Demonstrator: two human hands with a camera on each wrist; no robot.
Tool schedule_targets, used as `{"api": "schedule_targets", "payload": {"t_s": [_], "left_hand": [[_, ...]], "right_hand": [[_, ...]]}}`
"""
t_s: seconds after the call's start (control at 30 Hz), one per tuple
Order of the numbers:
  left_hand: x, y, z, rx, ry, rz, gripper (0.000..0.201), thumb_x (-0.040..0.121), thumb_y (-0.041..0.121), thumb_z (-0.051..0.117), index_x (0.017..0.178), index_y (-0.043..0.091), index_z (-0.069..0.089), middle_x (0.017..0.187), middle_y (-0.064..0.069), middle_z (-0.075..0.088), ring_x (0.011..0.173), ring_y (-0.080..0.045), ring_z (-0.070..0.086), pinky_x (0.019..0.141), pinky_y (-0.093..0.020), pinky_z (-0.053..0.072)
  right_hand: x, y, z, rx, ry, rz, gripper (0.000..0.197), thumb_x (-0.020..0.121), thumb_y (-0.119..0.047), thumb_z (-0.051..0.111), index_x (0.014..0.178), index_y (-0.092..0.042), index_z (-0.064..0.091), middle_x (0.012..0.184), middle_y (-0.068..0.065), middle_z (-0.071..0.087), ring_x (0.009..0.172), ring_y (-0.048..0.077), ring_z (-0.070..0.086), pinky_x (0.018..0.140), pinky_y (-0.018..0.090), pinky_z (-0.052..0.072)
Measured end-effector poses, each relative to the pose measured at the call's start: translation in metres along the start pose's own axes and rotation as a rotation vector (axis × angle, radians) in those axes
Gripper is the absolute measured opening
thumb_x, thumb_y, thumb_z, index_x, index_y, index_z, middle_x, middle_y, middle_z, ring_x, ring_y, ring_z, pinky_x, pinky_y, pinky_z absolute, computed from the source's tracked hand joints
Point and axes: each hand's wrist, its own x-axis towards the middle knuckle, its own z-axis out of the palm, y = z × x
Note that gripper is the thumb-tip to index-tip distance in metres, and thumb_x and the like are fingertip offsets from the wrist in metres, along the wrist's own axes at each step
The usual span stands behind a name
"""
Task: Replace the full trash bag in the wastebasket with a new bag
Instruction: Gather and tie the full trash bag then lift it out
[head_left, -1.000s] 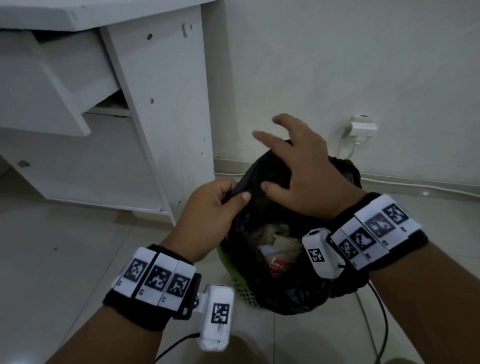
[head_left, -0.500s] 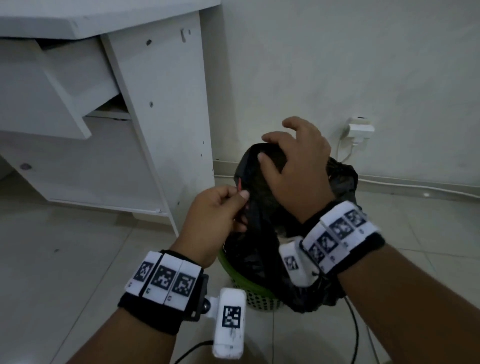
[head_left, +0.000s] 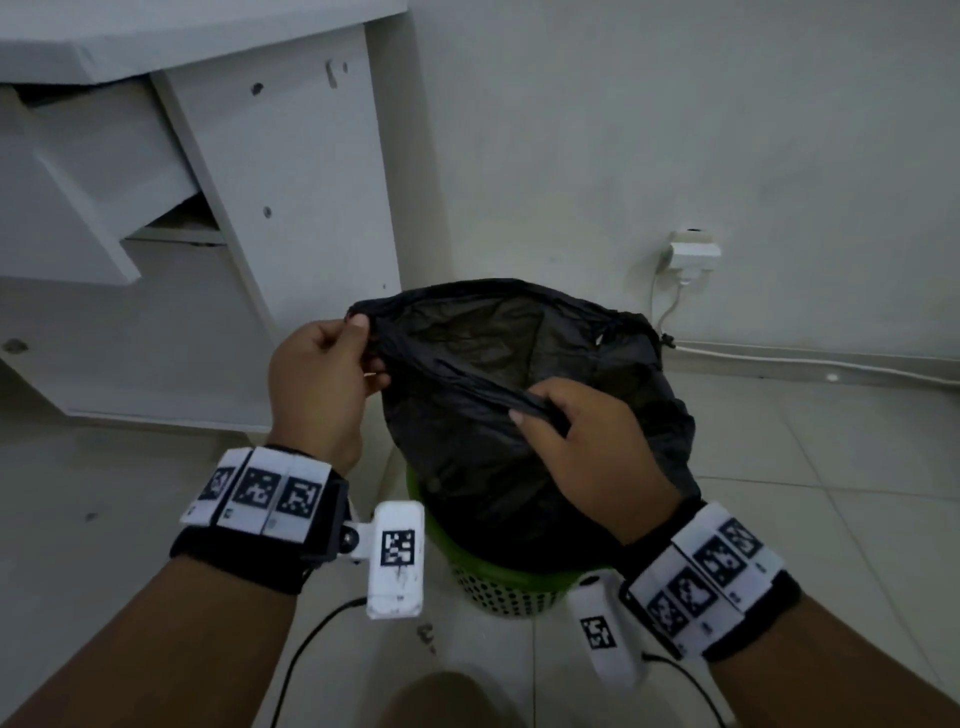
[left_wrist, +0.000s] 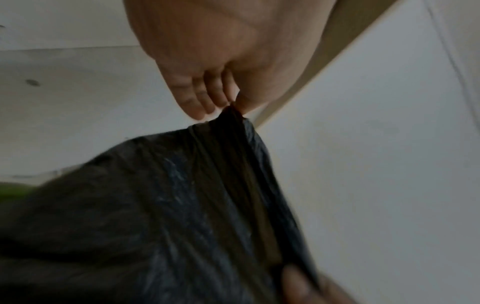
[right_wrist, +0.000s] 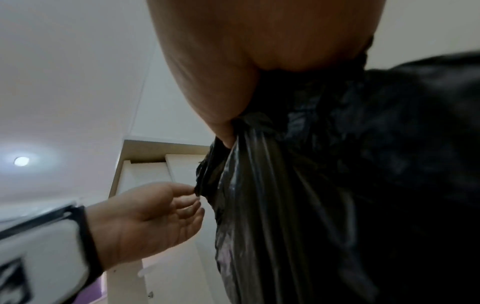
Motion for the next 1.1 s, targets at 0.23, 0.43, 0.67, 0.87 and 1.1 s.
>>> {"api": "schedule_targets", "payload": {"t_s": [0.23, 0.43, 0.67, 0.87, 1.1], "left_hand": [[-0.046, 0.014, 0.024, 0.693, -0.448, 1.117, 0.031, 0.095, 0.03, 0.056, 0.115, 0.008, 0.064, 0.113, -0.003, 0.062, 0.112, -0.025, 0.054, 0.103, -0.047, 0.039], [-0.03, 0.018, 0.019, 0.7, -0.437, 1.028, 0.028, 0.098, 0.028, 0.047, 0.089, 0.006, 0.063, 0.081, 0.0, 0.054, 0.081, -0.019, 0.047, 0.072, -0.031, 0.036], [-0.015, 0.028, 0.025, 0.859, -0.322, 0.865, 0.034, 0.095, 0.043, 0.049, 0.099, 0.015, 0.067, 0.091, -0.002, 0.063, 0.094, -0.027, 0.055, 0.082, -0.034, 0.038], [-0.063, 0.046, 0.061, 0.577, -0.55, 0.902, 0.047, 0.096, 0.044, 0.049, 0.134, 0.018, 0.055, 0.124, 0.004, 0.06, 0.121, -0.016, 0.05, 0.104, -0.034, 0.038], [-0.059, 0.046, 0.058, 0.443, -0.475, 0.792, 0.018, 0.091, 0.029, 0.066, 0.083, 0.014, 0.068, 0.074, 0.001, 0.068, 0.07, -0.01, 0.062, 0.062, -0.021, 0.047]], "right_hand": [[0.014, -0.017, -0.025, -0.192, 0.02, -0.203, 0.035, 0.097, -0.031, 0.041, 0.109, -0.008, 0.065, 0.103, 0.01, 0.069, 0.095, 0.027, 0.064, 0.083, 0.042, 0.051], [0.0, -0.002, -0.039, -0.338, 0.156, -0.094, 0.029, 0.081, -0.029, 0.051, 0.101, -0.015, 0.066, 0.097, 0.003, 0.065, 0.089, 0.023, 0.062, 0.07, 0.028, 0.048], [0.012, 0.013, -0.085, -0.127, 0.282, 0.061, 0.016, 0.084, -0.007, 0.063, 0.095, -0.017, 0.069, 0.08, -0.017, 0.061, 0.073, -0.005, 0.056, 0.067, 0.001, 0.037], [0.032, -0.022, -0.099, -0.112, 0.213, -0.187, 0.021, 0.084, -0.005, 0.062, 0.099, -0.015, 0.071, 0.09, -0.008, 0.07, 0.085, 0.003, 0.061, 0.077, 0.013, 0.045], [0.019, 0.01, -0.111, -0.2, 0.191, -0.093, 0.024, 0.077, -0.004, 0.065, 0.096, -0.017, 0.071, 0.084, -0.014, 0.062, 0.076, 0.0, 0.053, 0.071, 0.005, 0.04]]}}
